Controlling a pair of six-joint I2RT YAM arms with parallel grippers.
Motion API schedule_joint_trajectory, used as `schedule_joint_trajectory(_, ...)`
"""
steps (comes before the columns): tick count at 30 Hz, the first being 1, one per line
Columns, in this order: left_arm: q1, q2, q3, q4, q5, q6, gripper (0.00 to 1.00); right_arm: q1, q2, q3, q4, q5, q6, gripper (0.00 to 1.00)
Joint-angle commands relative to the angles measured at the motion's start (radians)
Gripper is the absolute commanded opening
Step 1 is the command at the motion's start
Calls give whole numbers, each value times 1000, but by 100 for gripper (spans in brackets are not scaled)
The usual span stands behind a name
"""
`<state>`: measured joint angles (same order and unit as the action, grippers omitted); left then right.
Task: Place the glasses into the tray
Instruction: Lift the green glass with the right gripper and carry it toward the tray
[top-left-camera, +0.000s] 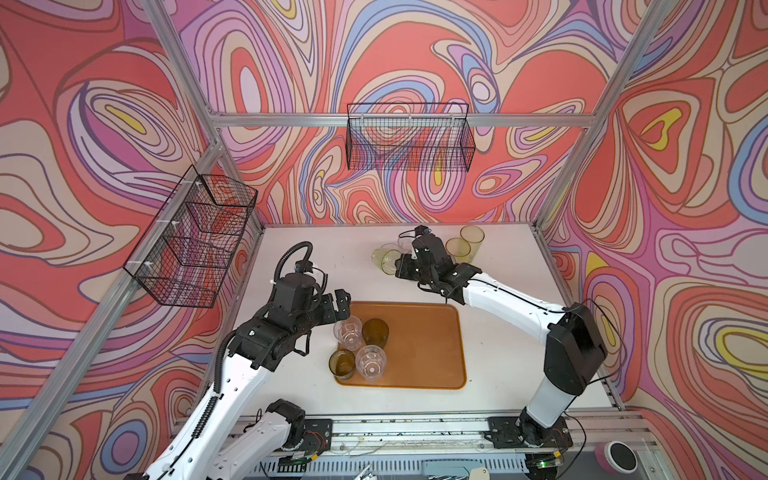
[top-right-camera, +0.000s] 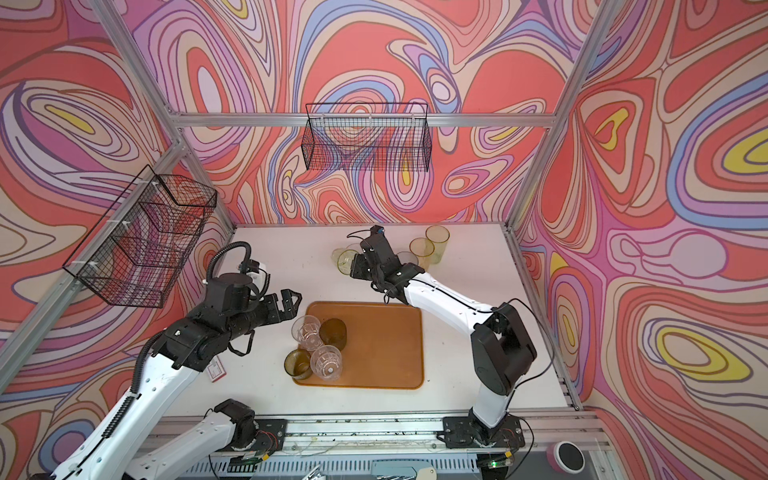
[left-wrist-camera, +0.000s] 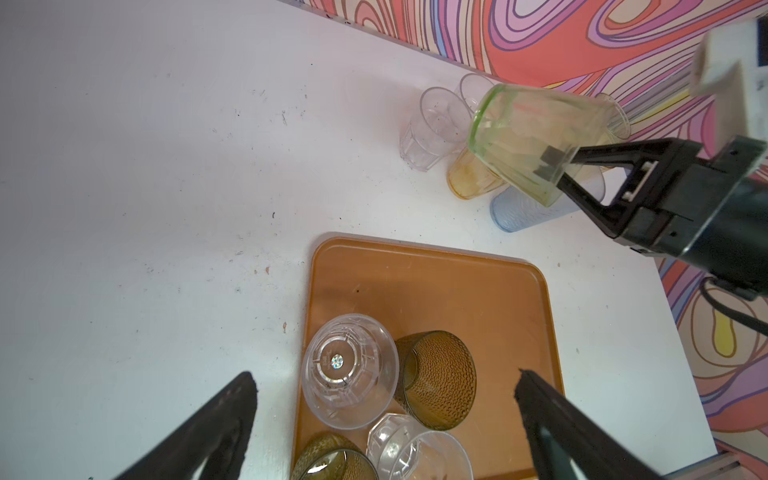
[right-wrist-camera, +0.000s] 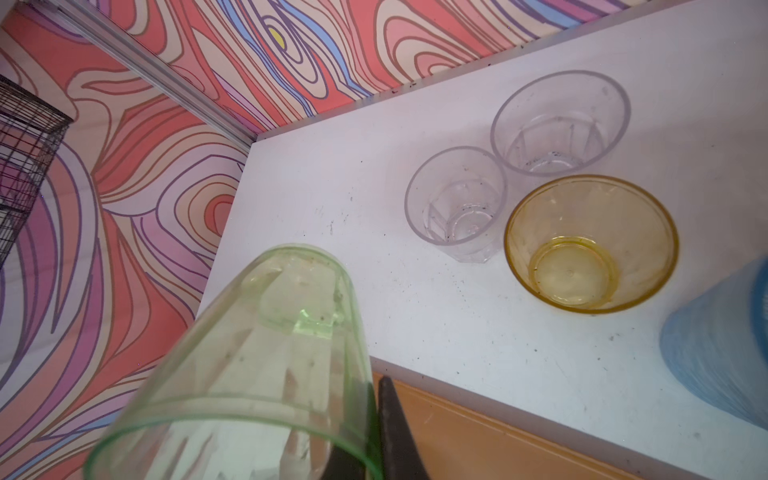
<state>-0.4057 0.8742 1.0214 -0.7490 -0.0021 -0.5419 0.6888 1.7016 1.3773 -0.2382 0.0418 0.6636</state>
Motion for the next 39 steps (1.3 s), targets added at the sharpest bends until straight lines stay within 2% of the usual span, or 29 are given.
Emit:
schedule_joint_trajectory(1, 5, -2, 25, -109, -20, 39, 100, 3, -71, -38, -63, 24, -40, 0)
schedule_joint_trajectory(18, 4, 108, 97, -104, 72, 84, 100, 2, -390, -229, -273, 52, -82, 0)
schedule_joint_trajectory(25, 4, 112, 97, -112, 97, 134, 100, 10, -493, -305, -355, 41, -49, 0)
schedule_joint_trajectory(39, 5, 16, -14, -68, 138, 213, 100, 118, -539, -418, -482, 64, 29, 0)
